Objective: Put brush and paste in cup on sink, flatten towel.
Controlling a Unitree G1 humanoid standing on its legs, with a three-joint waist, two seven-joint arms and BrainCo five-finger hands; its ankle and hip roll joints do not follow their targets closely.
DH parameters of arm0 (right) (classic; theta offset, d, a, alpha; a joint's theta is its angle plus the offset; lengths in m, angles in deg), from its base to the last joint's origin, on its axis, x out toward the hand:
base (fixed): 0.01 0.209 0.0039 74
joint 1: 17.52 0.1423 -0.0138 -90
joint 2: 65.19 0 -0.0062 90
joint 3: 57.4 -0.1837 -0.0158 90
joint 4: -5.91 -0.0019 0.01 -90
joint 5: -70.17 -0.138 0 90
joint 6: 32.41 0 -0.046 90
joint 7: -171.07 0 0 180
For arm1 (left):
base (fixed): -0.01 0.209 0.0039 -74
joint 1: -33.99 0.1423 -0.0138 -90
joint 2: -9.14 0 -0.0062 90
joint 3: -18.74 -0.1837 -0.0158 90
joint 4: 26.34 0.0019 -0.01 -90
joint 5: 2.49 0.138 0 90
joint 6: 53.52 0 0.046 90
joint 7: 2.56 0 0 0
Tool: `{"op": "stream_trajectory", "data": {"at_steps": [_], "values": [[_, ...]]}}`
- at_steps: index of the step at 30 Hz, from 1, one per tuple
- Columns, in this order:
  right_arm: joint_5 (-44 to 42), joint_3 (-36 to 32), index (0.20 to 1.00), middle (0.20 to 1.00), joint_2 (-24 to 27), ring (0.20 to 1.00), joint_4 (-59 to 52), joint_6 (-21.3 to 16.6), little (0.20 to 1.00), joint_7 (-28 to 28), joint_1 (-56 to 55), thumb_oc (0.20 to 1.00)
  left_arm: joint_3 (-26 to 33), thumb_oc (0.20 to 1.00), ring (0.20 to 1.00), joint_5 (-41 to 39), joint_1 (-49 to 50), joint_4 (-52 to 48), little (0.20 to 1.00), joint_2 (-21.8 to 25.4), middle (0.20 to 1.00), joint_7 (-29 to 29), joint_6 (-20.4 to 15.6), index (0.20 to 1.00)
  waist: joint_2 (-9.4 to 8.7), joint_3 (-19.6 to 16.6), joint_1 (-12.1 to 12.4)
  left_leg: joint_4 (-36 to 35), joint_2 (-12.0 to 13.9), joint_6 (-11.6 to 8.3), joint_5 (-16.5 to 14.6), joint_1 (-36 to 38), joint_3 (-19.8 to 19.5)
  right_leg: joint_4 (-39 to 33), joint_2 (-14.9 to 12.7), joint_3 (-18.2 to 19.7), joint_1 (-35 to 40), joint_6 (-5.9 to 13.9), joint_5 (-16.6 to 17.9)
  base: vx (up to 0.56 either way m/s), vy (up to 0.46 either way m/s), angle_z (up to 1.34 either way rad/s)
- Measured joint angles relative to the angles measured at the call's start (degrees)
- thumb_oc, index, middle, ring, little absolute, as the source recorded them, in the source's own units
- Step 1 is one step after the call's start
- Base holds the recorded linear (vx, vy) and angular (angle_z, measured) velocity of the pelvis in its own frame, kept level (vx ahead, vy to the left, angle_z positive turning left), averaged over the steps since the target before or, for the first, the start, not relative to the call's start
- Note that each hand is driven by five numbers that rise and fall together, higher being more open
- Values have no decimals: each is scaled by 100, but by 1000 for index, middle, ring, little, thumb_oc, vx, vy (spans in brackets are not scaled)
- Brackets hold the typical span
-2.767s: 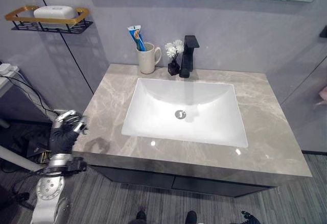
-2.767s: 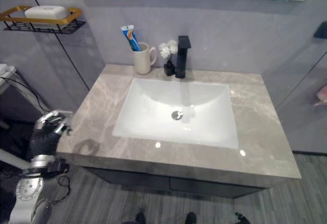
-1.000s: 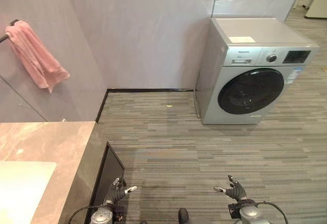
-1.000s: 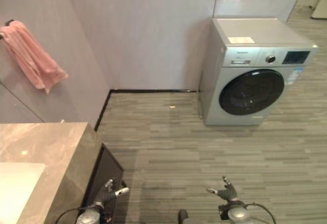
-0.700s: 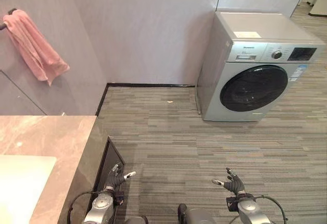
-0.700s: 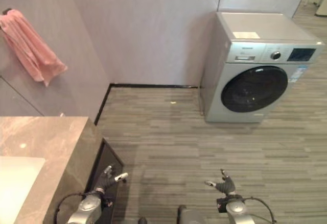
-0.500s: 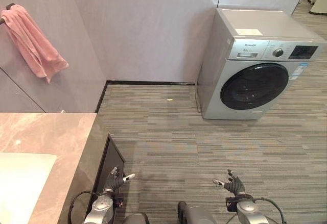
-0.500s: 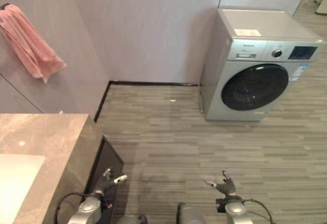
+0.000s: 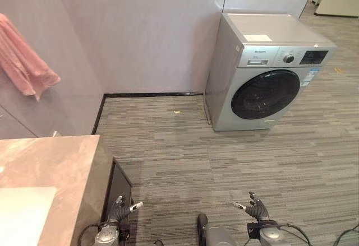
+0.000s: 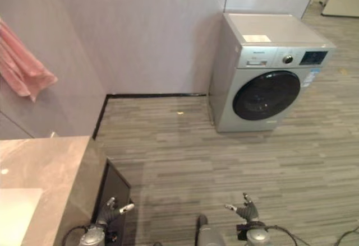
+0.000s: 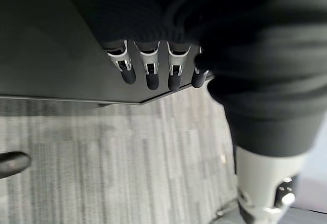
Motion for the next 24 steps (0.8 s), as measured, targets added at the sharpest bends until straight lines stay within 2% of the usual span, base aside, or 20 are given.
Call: {"op": "stream_trajectory", "data": {"at_steps": [1,3,4,6,7,9,10,11,12,13,14,15,16,17,19,20,22,24], "values": [[4,-16,1000,1000,22,1000,0,4,1000,2,-71,1000,-56,1000,1000,1,0,-3,1000,-44,1000,-8,6,1000,82,-18,-39,-139,101,-153,46,86,-117,-33,115,-26,133,-146,136,317,-113,40],[2,-2,1000,1000,81,1000,32,13,1000,-4,-112,1000,-113,1000,1000,1,5,-67,1000,-109,1000,-12,4,1000,240,-99,-13,-308,303,-270,97,248,-147,17,348,-138,201,-337,-31,338,-126,17],[3,3,1000,1000,90,1000,29,12,1000,-6,-58,1000,-109,1000,1000,0,-10,-67,1000,-108,1000,-11,4,1000,264,-111,-12,-272,394,-303,80,291,-170,85,430,-177,215,-453,-106,376,-176,7],[8,3,1000,1000,193,1000,21,5,1000,-13,33,1000,-110,1000,1000,-10,-122,-61,1000,-161,1000,-18,2,1000,392,-182,-25,-198,637,-476,39,285,-299,216,673,-352,297,-632,-308,314,-205,21],[15,9,1000,1000,221,1000,20,6,1000,-20,61,1000,-106,1000,1000,-30,-200,-42,1000,-175,1000,-19,-5,1000,380,-150,-24,53,679,-636,-10,195,-400,232,698,-375,328,-645,-409,152,-140,33],[71,24,1000,1000,222,1000,7,0,1000,-22,97,1000,-114,1000,1000,-35,-397,4,1000,-183,1000,-21,-15,1000,187,-168,19,812,660,-836,118,-229,-455,181,667,-429,385,-705,-467,225,-250,39],[78,21,1000,1000,225,1000,2,-12,1000,-23,172,1000,-117,1000,1000,-51,-467,4,1000,-169,1000,-23,-20,1000,83,-109,59,1661,655,-1011,218,-703,-608,277,674,-447,396,-750,-537,212,-247,33],[78,11,1000,1000,225,1000,7,-16,1000,-22,168,1000,-131,1000,1000,-64,-574,3,1000,-158,1000,-22,-21,1000,-19,-72,61,2137,621,-1111,288,-971,-627,243,601,-423,380,-895,-514,220,-191,26],[76,21,1000,1000,235,1000,-24,-18,1000,-20,140,1000,-138,1000,1000,-68,-581,4,1000,-165,1000,-22,-21,1000,-62,-44,140,2624,627,-1229,467,-1214,-721,230,616,-419,415,-954,-548,253,-132,15],[76,33,1000,1000,243,1000,-8,-42,1000,-26,215,1000,-149,1000,1000,-66,-581,22,1000,-168,1000,-15,-18,1000,-101,15,177,2927,681,-1178,846,-1447,-644,173,643,-453,504,-1035,-622,382,-144,33],[78,36,1000,1000,238,1000,35,-41,1000,-18,222,1000,-160,1000,1000,-61,-615,28,1000,-161,1000,-10,-14,1000,-135,55,135,3059,750,-1043,901,-1627,-364,-49,634,-544,633,-1039,-620,221,-34,35],[81,39,1000,1000,253,1000,49,-37,1000,-19,218,1000,-156,1000,1000,-60,-613,18,1000,-162,1000,-9,-18,1000,-149,82,163,2971,771,-927,827,-1675,-143,-174,618,-579,692,-1041,-622,323,15,45],[83,26,1000,1000,276,1000,37,-37,1000,-15,206,1000,-154,1000,1000,-59,-617,25,1000,-167,1000,-6,-20,1000,-156,94,137,2614,746,-807,783,-1687,304,-359,618,-643,729,-1076,-595,320,59,25],[84,23,1000,1000,296,1000,58,-36,1000,-13,226,1000,-148,1000,1000,-58,-608,24,1000,-166,1000,-6,-22,1000,-120,129,150,2519,745,-763,722,-1747,434,-398,635,-634,757,-1084,-589,457,94,23],[84,21,1000,1000,336,1000,49,-34,1000,-3,170,1000,-150,1000,1000,-14,-567,75,1000,-165,1000,0,-21,1000,-77,137,159,1446,580,-753,733,-1658,785,-588,670,-718,772,-1065,-594,426,86,17],[84,16,1000,1000,365,1000,62,-34,1000,2,149,1000,-148,1000,1000,2,-567,101,1000,-167,1000,5,-30,1000,-54,133,180,530,394,-789,773,-1605,849,-774,677,-719,788,-1029,-573,464,52,12],[82,6,1000,1000,383,1000,192,-34,1000,4,158,1000,-142,1000,1000,4,-555,257,1000,-175,1000,34,-37,1000,35,147,299,-459,352,-810,995,-1487,838,-984,815,-704,932,-920,-507,529,29,0],[81,0,1000,1000,379,1000,272,-27,1000,1,136,1000,-139,1000,1000,13,-527,281,1000,-177,1000,49,-27,1000,165,188,476,-689,432,-818,1209,-1455,618,-1122,1033,-678,1148,-923,-497,500,79,-13]]}}
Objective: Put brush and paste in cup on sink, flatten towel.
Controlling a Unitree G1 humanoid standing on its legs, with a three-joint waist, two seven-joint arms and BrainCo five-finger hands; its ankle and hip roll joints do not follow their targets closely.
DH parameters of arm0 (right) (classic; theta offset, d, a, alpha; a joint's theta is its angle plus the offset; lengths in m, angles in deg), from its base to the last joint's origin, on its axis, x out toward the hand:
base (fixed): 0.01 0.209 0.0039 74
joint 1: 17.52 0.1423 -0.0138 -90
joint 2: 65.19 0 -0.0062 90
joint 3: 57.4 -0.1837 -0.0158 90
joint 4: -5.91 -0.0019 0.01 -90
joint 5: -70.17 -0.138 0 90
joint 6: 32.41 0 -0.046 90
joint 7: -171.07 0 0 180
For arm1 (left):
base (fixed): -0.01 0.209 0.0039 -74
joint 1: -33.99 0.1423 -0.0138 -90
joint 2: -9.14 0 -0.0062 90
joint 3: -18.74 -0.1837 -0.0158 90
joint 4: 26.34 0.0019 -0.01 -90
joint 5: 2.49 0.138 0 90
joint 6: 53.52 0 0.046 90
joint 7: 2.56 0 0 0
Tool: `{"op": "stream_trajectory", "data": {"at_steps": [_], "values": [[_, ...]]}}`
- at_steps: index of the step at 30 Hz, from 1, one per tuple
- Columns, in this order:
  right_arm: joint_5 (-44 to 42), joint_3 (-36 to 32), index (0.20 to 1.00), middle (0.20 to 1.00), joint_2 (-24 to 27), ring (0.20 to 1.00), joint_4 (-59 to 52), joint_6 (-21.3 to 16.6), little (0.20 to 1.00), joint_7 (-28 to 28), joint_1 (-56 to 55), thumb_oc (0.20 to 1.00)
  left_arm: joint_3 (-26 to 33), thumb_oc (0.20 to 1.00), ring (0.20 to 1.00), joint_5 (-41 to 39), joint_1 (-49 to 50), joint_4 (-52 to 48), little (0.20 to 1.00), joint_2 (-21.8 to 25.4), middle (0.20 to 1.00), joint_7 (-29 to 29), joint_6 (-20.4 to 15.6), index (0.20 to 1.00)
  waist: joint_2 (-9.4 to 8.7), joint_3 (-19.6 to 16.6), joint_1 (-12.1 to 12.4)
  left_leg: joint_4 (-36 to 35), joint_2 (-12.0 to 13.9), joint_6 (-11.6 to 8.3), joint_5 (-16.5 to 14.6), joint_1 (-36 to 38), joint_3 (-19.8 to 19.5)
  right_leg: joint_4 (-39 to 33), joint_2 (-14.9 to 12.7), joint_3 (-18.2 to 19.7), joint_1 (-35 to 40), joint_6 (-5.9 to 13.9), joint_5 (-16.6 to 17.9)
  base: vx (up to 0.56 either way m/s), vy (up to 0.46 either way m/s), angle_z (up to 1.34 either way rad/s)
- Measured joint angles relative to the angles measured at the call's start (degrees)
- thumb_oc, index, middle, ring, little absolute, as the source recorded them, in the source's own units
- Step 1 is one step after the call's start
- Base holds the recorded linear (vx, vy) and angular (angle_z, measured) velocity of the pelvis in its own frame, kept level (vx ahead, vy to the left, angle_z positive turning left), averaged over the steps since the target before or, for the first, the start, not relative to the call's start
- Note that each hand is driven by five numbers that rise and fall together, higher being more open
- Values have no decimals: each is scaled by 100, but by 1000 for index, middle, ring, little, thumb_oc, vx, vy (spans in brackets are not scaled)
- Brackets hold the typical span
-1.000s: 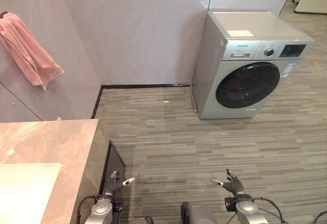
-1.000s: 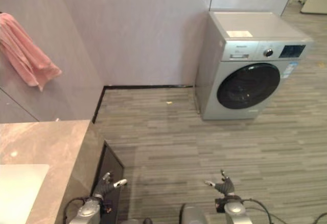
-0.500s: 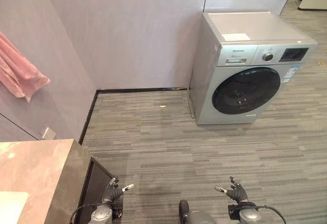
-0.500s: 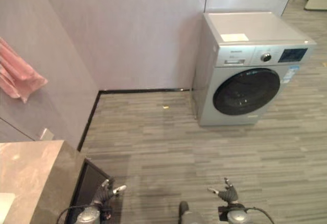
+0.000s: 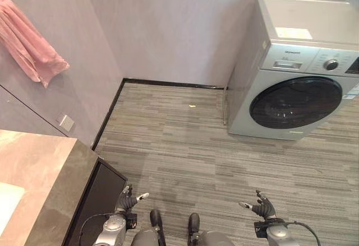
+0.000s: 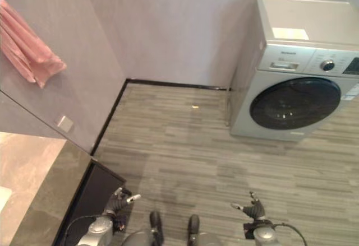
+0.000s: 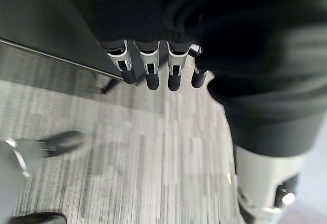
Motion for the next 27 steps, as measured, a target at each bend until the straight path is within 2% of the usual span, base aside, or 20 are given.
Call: {"op": "stream_trajectory", "data": {"at_steps": [1,4,5,7,8,9,10,11,12,13,14,15,16,18,19,21,23,25,26,27], "values": [[1,-1,1000,1000,-38,1000,33,3,1000,-3,-40,1000,9,1000,1000,48,52,-5,1000,2,1000,14,5,1000,9,9,113,21,15,49,14,53,-180,57,66,129,64,-28,-7,426,133,-46],[-4,-14,1000,1000,-62,1000,-43,-15,1000,-13,-15,1000,12,1000,1000,202,182,-10,1000,-11,1000,43,11,1000,101,-37,244,383,-96,82,16,146,-254,333,94,245,106,-213,-133,431,181,-49],[-4,-13,1000,1000,-80,1000,-50,-5,1000,-17,-50,1000,24,1000,1000,206,184,-13,1000,-12,1000,47,11,1000,160,-66,255,492,-141,191,-20,187,-263,521,86,264,59,-223,-265,335,208,-25],[-2,9,1000,1000,-171,1000,-52,6,1000,-38,-111,1000,25,1000,1000,205,207,-66,1000,5,1000,66,5,1000,211,-101,257,296,-237,817,-28,432,-225,1489,-33,303,-246,-15,-697,277,213,-12],[-1,29,1000,1000,-194,1000,-62,7,1000,-61,-112,1000,34,1000,1000,207,207,-71,1000,10,1000,69,3,1000,188,-99,257,255,-321,912,-99,481,-224,1804,-123,328,-370,120,-824,261,228,10],[11,61,1000,1000,-227,1000,-84,14,1000,-126,-100,1000,33,1000,1000,207,174,-132,1000,-8,1000,73,0,1000,170,-102,244,185,-476,1071,-204,577,-241,2835,-383,351,-751,387,-1087,169,155,20],[29,79,1000,1000,-228,1000,-134,18,1000,-133,-81,1000,16,1000,1000,208,166,-199,1000,-2,1000,75,-3,1000,189,-94,241,200,-521,1120,-263,618,-242,3510,-528,295,-994,485,-1183,252,200,24],[57,143,1000,1000,-228,1000,-231,25,1000,-139,-76,1000,7,1000,1000,210,174,-268,1000,22,1000,79,-9,1000,166,-94,273,217,-640,1183,-286,747,-223,4344,-832,251,-1232,539,-1209,181,128,21],[100,166,1000,1000,-245,1000,-269,25,1000,-147,-28,1000,10,1000,1000,215,189,-297,1000,57,1000,76,-14,1000,161,-96,296,237,-717,1272,-364,796,-251,4645,-986,284,-1310,598,-1104,182,127,16],[157,170,1000,1000,-267,1000,-307,27,1000,-150,23,1000,0,1000,1000,234,168,-291,1000,106,1000,78,-11,1000,157,-62,292,262,-752,1331,-486,868,-297,4765,-1042,282,-1296,697,-911,206,23,15],[183,197,1000,1000,-294,1000,-319,29,1000,-164,41,1000,-8,1000,1000,294,161,-290,1000,161,1000,79,-7,1000,160,-45,278,251,-762,1279,-445,933,-299,4819,-1084,210,-1269,650,-857,398,29,10],[233,305,1000,1000,-257,1000,-601,36,1000,-242,83,1000,63,1000,1000,387,170,-299,1000,266,1000,89,-2,1000,172,43,288,196,-788,1401,-617,1122,-454,5397,-997,323,-1472,749,-723,403,25,21],[262,300,1000,1000,-262,1000,-830,21,1000,-242,76,1000,92,1000,1000,392,128,-250,1000,300,1000,99,7,1000,217,140,235,188,-731,1412,-653,1189,-564,5330,-879,429,-1569,683,-943,405,-67,42],[271,295,1000,1000,-272,1000,-985,-10,1000,-250,16,1000,94,1000,1000,426,91,-223,1000,311,1000,86,3,1000,233,155,154,152,-704,1324,-613,1270,-700,4282,-887,133,-1596,634,-994,332,-117,54],[270,302,1000,1000,-274,1000,-986,-11,1000,-247,-22,1000,88,1000,1000,432,81,-181,1000,279,1000,92,-3,1000,200,157,117,153,-709,1294,-663,1326,-831,3178,-871,128,-1599,659,-892,368,-137,50],[263,307,1000,1000,-287,1000,-986,-11,1000,-240,-84,1000,96,1000,1000,440,27,15,1000,221,1000,113,-21,1000,118,194,46,191,-717,1211,-848,1404,-1054,1750,-863,444,-1738,857,-406,503,-188,55],[270,298,1000,1000,-284,1000,-1002,-10,1000,-237,-104,1000,108,1000,1000,560,44,246,1000,191,1000,139,-34,1000,17,206,-25,183,-760,1101,-949,1572,-1221,838,-1089,465,-1822,962,321,512,-202,47],[280,270,1000,1000,-281,1000,-1005,-8,1000,-236,-167,1000,79,1000,1000,639,126,256,1000,158,1000,197,-36,1000,-28,202,-105,197,-734,956,-1140,1792,-1497,568,-1194,827,-1703,967,626,303,-168,70],[283,276,1000,1000,-304,1000,-998,-9,1000,-244,-265,1000,90,1000,1000,656,147,253,1000,174,1000,210,-43,1000,-112,145,-141,179,-698,887,-1266,1952,-1668,687,-1212,899,-1548,977,621,371,-244,86],[285,270,1000,1000,-333,1000,-975,-9,1000,-246,-365,1000,91,1000,1000,655,157,266,1000,203,1000,225,-48,1000,-210,66,-134,199,-686,758,-1393,2049,-1785,733,-1195,1009,-1427,904,794,371,-260,67]]}}
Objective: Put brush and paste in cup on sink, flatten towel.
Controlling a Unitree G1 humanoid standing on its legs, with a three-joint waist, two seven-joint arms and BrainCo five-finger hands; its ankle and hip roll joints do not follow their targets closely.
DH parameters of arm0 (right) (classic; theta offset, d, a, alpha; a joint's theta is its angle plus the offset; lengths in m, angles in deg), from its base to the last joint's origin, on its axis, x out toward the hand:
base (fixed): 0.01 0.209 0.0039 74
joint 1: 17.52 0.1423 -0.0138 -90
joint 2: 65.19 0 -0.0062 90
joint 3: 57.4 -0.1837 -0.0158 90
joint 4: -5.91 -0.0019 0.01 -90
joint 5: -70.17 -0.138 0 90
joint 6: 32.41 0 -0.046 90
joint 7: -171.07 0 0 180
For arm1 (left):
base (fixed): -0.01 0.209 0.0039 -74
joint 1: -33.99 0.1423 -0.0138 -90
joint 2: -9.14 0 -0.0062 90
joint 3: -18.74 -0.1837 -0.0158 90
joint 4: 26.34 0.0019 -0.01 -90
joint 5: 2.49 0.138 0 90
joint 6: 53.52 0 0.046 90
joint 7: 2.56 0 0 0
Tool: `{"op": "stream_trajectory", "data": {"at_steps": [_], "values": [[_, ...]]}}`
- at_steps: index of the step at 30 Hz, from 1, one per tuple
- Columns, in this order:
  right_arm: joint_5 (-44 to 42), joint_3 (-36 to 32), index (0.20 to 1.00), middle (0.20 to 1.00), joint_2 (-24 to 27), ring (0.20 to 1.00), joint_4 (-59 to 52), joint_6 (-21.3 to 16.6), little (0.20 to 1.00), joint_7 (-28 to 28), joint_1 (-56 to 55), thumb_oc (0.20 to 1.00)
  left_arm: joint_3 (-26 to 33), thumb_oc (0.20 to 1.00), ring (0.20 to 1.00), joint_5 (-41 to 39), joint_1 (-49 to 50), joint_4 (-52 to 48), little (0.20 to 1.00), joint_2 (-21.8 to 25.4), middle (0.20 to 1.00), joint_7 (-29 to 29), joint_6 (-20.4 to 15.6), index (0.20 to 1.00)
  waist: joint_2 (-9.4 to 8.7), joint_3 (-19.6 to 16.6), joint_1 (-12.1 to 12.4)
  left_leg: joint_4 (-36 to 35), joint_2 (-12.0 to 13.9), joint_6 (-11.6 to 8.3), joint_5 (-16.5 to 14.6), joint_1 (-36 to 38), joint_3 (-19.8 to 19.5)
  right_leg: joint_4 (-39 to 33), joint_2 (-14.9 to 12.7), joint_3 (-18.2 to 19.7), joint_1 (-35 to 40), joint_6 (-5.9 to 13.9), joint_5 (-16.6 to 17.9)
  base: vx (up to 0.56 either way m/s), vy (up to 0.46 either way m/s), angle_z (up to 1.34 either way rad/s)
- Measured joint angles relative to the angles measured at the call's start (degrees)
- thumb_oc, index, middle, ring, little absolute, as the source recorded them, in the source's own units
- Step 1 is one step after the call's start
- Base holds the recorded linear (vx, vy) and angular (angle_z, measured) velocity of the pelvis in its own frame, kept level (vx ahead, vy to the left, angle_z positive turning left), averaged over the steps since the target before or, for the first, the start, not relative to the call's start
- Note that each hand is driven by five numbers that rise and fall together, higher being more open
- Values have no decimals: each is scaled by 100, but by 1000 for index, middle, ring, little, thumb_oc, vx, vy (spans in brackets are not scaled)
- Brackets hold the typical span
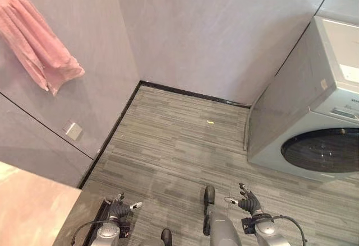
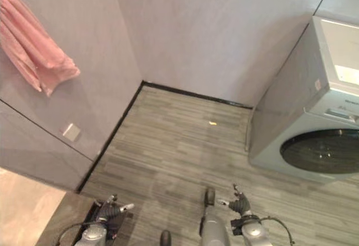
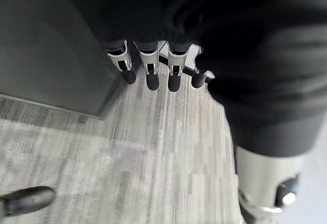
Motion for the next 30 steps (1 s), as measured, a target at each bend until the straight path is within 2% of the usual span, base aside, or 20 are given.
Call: {"op": "stream_trajectory", "data": {"at_steps": [1,3,4,8,9,10,11,13,15,16,18,19,20,21,22,25,26,27,29,30], "values": [[0,-6,1000,1000,46,1000,25,18,1000,-3,37,1000,-1,1000,1000,0,1,11,1000,-48,1000,21,1,1000,82,-13,29,-18,201,-66,-88,102,-60,159,156,6,28,-25,206,486,-347,53],[-4,-6,1000,1000,157,1000,12,23,1000,-40,120,1000,4,1000,1000,-3,-10,56,1000,-135,1000,26,-2,1000,258,-100,-15,284,566,-228,-150,67,-156,293,542,-150,165,-313,-50,309,-262,38],[-5,-10,1000,1000,182,1000,1,20,1000,-84,224,1000,11,1000,1000,-3,-6,63,1000,-124,1000,26,-5,1000,223,-120,-2,539,655,-247,-132,-6,-148,298,632,-213,249,-455,-59,259,-274,21],[-2,-3,1000,1000,325,1000,-42,-17,1000,-114,390,1000,84,1000,1000,-7,-187,152,1000,-133,1000,24,-4,1000,50,-203,77,2181,802,-758,144,-752,-377,34,847,-479,648,-772,-224,158,-212,21],[-4,2,1000,1000,360,1000,-68,-20,1000,-113,387,1000,127,1000,1000,-11,-265,147,1000,-130,1000,27,-5,1000,-12,-174,115,2813,827,-953,371,-1044,-379,33,898,-567,763,-981,-245,183,-249,13],[-5,1,1000,1000,362,1000,-77,-22,1000,-110,391,1000,140,1000,1000,-11,-274,145,1000,-113,1000,27,-5,1000,-50,-187,115,3080,812,-964,435,-1113,-395,34,913,-614,836,-1062,-281,187,-216,29],[-4,-7,1000,1000,428,1000,-191,-33,1000,-102,375,1000,127,1000,1000,-13,-351,145,1000,-111,1000,30,0,1000,-67,-160,86,3441,874,-941,794,-1425,-157,-1,914,-756,897,-1183,-411,185,-142,37],[7,-22,1000,1000,505,1000,-215,-41,1000,-90,271,1000,130,1000,1000,-16,-489,73,1000,-75,1000,29,-3,1000,-138,-103,71,3621,1006,-899,736,-1817,411,-205,878,-932,990,-1246,-534,165,-58,60],[30,-21,1000,1000,571,1000,-234,-20,1000,-87,125,1000,121,1000,1000,-18,-618,12,1000,-60,1000,33,2,1000,-144,47,67,2907,1016,-761,679,-2017,1296,-400,835,-1241,1179,-1295,-542,252,34,72],[31,-15,1000,1000,569,1000,-248,-21,1000,-89,96,1000,122,1000,1000,-19,-604,12,1000,-51,1000,35,3,1000,-129,61,95,2721,996,-755,679,-2033,1412,-406,837,-1252,1202,-1300,-559,347,76,98],[41,-143,1000,1000,533,1000,-334,-26,1000,-78,-167,1000,53,1000,1000,-5,-637,2,1000,-33,1000,45,-12,1000,-104,102,36,682,890,-785,718,-2144,2044,-808,809,-1390,1439,-1052,-749,420,125,92],[43,-125,1000,1000,558,1000,-295,-21,1000,-85,-219,1000,23,1000,1000,-5,-674,44,1000,-26,1000,63,-49,1000,-87,128,85,-320,783,-837,871,-2059,1987,-817,802,-1414,1473,-1061,-743,470,169,54],[115,-131,1000,1000,527,1000,-159,-20,1000,-90,-227,1000,-1,1000,1000,-5,-594,131,1000,-6,1000,91,-38,1000,56,166,125,-588,939,-851,1136,-2255,1770,-819,917,-1414,1637,-1015,-713,351,155,21],[149,-123,1000,1000,525,1000,-139,-8,1000,-100,-257,1000,-1,1000,1000,-3,-507,140,1000,-5,1000,95,-18,1000,129,146,180,-552,1047,-836,1222,-2291,1791,-820,971,-1424,1691,-1042,-719,330,169,-4],[152,-121,1000,1000,521,1000,-158,-8,1000,-103,-249,1000,-4,1000,1000,-1,-386,142,1000,-13,1000,87,52,1000,212,124,223,-542,1227,-818,1349,-2290,2267,-830,1003,-1520,1803,-1006,-754,315,177,-21],[164,-115,1000,1000,538,1000,-212,10,1000,-114,-268,1000,0,1000,1000,2,-350,123,1000,-24,1000,87,88,1000,320,15,192,-88,1240,-719,1401,-2289,2385,-797,909,-1517,2005,-821,-930,406,266,-8],[230,-100,1000,1000,535,1000,-197,62,1000,-117,-299,1000,-3,1000,1000,1,-341,129,1000,-34,1000,81,91,1000,357,-50,159,-8,1131,-610,1470,-2103,2326,-694,843,-1504,2075,-708,-997,198,160,-10],[286,-70,1000,1000,526,1000,-205,100,1000,-131,-338,1000,-8,1000,1000,1,-340,105,1000,-26,1000,83,90,1000,386,-66,124,-133,1070,-151,1846,-1911,2375,-380,749,-1427,2047,-522,-1135,179,173,-7],[369,34,1000,1000,327,1000,-336,112,1000,-169,-370,1000,0,1000,1000,1,-362,14,1000,99,1000,85,89,1000,78,-155,115,-124,670,135,1591,-1687,2498,196,269,-1322,1972,-315,-1395,293,324,-3],[367,38,1000,1000,293,1000,-415,111,1000,-206,-353,1000,0,1000,1000,2,-407,-13,1000,105,1000,85,86,1000,68,-164,120,-143,587,175,1500,-1612,2513,547,150,-1242,1867,-277,-1436,301,392,3]]}}
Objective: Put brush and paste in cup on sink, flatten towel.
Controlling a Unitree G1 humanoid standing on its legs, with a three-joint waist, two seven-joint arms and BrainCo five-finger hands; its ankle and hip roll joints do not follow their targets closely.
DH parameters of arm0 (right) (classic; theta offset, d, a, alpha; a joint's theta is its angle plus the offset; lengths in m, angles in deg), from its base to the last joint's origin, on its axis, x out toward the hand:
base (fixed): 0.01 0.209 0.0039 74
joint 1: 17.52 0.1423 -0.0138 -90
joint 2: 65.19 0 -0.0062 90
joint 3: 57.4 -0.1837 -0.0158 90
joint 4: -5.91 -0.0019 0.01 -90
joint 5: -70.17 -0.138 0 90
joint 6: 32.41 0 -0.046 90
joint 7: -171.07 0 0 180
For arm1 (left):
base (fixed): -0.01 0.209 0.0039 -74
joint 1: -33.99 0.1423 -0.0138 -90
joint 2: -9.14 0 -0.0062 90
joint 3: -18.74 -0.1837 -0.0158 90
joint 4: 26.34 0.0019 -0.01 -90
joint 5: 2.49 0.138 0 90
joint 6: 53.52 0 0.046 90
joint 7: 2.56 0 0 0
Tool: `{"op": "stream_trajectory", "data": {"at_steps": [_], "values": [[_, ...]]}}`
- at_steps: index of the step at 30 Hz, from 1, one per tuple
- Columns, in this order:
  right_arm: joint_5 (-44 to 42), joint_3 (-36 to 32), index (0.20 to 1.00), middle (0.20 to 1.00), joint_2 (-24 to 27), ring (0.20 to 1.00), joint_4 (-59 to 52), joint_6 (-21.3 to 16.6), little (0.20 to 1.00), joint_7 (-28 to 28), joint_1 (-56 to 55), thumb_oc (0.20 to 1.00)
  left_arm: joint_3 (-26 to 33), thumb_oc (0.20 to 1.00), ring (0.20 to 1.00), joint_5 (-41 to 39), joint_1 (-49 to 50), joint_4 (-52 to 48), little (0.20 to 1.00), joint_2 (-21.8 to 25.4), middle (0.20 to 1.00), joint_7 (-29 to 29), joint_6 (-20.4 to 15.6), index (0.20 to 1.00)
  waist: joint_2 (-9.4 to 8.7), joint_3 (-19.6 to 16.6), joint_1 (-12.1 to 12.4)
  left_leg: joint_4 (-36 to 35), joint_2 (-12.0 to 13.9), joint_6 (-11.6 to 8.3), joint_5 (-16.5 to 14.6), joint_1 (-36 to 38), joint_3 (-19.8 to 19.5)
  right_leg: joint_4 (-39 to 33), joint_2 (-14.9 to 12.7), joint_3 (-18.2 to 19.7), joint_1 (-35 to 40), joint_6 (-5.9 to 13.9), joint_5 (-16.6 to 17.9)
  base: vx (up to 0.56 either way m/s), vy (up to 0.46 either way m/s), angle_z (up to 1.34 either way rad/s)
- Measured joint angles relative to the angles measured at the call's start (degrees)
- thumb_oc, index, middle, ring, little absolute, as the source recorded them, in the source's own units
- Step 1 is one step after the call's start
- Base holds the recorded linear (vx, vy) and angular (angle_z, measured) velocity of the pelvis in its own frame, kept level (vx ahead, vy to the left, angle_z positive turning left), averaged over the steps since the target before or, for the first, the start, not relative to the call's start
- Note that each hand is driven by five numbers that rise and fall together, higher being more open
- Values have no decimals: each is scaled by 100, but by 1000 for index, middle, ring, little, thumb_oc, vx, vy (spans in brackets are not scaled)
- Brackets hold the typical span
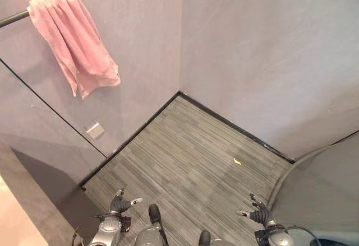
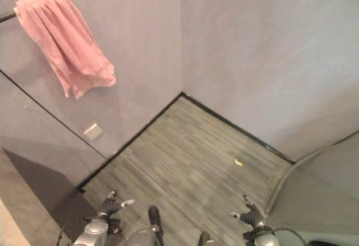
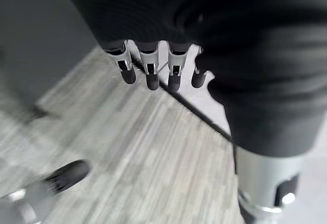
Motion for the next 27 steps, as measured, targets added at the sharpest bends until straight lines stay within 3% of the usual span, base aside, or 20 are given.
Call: {"op": "stream_trajectory", "data": {"at_steps": [2,3,4,5,6,7,8,9,10,11,13,14,16,18,20,21,24,26,27], "values": [[1,66,1000,1000,-57,1000,-147,-12,1000,-56,53,1000,-8,1000,1000,0,-83,-51,1000,-5,1000,-3,-19,1000,18,-10,24,-53,-220,151,-201,258,-68,1482,-344,154,-485,157,-116,232,341,18],[2,93,1000,1000,-86,1000,-177,-22,1000,-68,17,1000,-38,1000,1000,1,-64,-122,1000,22,1000,0,-36,1000,-23,-24,26,-53,-298,128,-254,327,-63,2072,-516,188,-683,160,-170,168,230,40],[6,246,1000,1000,-101,1000,-259,-23,1000,-89,53,1000,-99,1000,1000,4,-60,-195,1000,89,1000,-5,-40,1000,-45,-39,48,-55,-491,286,-370,433,-187,2879,-707,380,-1011,187,-11,176,142,56],[22,401,1000,1000,-66,1000,-268,-34,1000,-173,112,1000,-150,1000,1000,15,-22,-323,1000,130,1000,-12,-45,1000,-71,-41,45,-50,-601,356,-422,523,-325,3352,-808,541,-1174,252,45,235,99,81],[49,477,1000,1000,-58,1000,-284,-35,1000,-193,165,1000,-241,1000,1000,67,-50,-432,1000,165,1000,-9,-59,1000,-10,-19,45,-47,-643,421,-485,559,-555,3465,-672,696,-1291,275,39,181,50,91],[140,475,1000,1000,-62,1000,-346,-44,1000,-233,197,1000,-267,1000,1000,156,-126,-434,1000,185,1000,-10,-55,1000,126,90,-4,-92,-570,403,-438,609,-787,3383,-214,1176,-1351,210,-178,288,80,93],[158,466,1000,1000,-42,1000,-407,-55,1000,-251,205,1000,-282,1000,1000,172,-150,-426,1000,172,1000,-12,-43,1000,178,121,-57,-91,-542,376,-398,604,-814,3324,-71,1223,-1337,187,-223,265,33,73],[232,467,1000,1000,-1,1000,-513,-50,1000,-290,260,1000,-295,1000,1000,176,-169,-495,1000,145,1000,-22,-38,1000,174,136,24,-80,-572,477,-604,669,-889,3231,2,1182,-1636,200,-247,383,-3,37],[234,444,1000,1000,62,1000,-735,-74,1000,-296,254,1000,-289,1000,1000,181,-107,-558,1000,137,1000,-29,-46,1000,212,167,39,-63,-581,500,-633,719,-958,2982,-68,886,-1713,177,-308,329,-75,19],[232,439,1000,1000,133,1000,-893,-107,1000,-300,240,1000,-295,1000,1000,186,-50,-565,1000,115,1000,-36,-53,1000,254,176,-30,-62,-568,484,-652,738,-1051,2681,24,852,-1782,188,-319,243,-65,32],[229,453,1000,1000,322,1000,-1229,-145,1000,-341,162,1000,-299,1000,1000,233,-26,-504,1000,92,1000,-53,-80,1000,302,222,-185,-53,-492,450,-665,743,-1366,1652,463,1325,-1895,214,-271,271,-88,87],[226,436,1000,1000,356,1000,-1287,-170,1000,-376,68,1000,-293,1000,1000,253,-30,-431,1000,127,1000,-83,-82,1000,164,261,-287,-89,-534,407,-652,864,-1627,797,551,1433,-1876,196,28,323,-108,103],[219,421,1000,1000,437,1000,-1517,-169,1000,-423,-41,1000,-270,1000,1000,360,3,-245,1000,116,1000,-86,-91,1000,77,244,-289,-75,-570,311,-789,895,-1861,-83,575,1615,-1920,313,490,285,-94,87],[211,360,1000,1000,460,1000,-1700,-204,1000,-485,-73,1000,-255,1000,1000,402,141,-173,1000,99,1000,-86,-97,1000,-104,197,-300,-67,-591,153,-935,1004,-2295,-537,406,1776,-1942,396,880,389,-166,110],[164,329,1000,1000,604,1000,-2125,-209,1000,-566,-247,1000,-295,1000,1000,410,132,-85,1000,82,1000,-89,-92,1000,-163,168,-344,-11,-553,7,-1043,1033,-2777,-532,298,1925,-1698,416,905,279,-169,136],[162,324,1000,1000,700,1000,-2229,-252,1000,-635,-273,1000,-303,1000,1000,432,141,-79,1000,91,1000,-81,-95,1000,-198,145,-300,-31,-455,-114,-1052,1134,-2892,-548,391,1791,-1612,270,1264,287,-196,120],[170,284,1000,1000,1025,1000,-2294,-266,1000,-695,43,1000,-251,1000,1000,433,212,75,1000,15,1000,-77,-92,1000,45,111,-284,-40,0,-254,-1092,1217,-2845,-590,770,1540,-1369,-33,1221,268,-192,56],[156,-12,1000,1000,1135,1000,-2363,-334,1000,-685,133,1000,-230,1000,1000,388,208,82,1000,9,1000,-76,-96,1000,43,102,-304,263,175,-396,-1013,1088,-2847,-721,911,1220,-1116,-301,1107,271,-208,54],[149,-58,1000,1000,1141,1000,-2364,-335,1000,-684,107,1000,-244,1000,1000,380,163,77,1000,6,1000,-75,-93,1000,-2,87,-341,357,169,-442,-1020,1061,-2851,-755,898,1167,-1107,-302,1115,176,-148,60]]}}
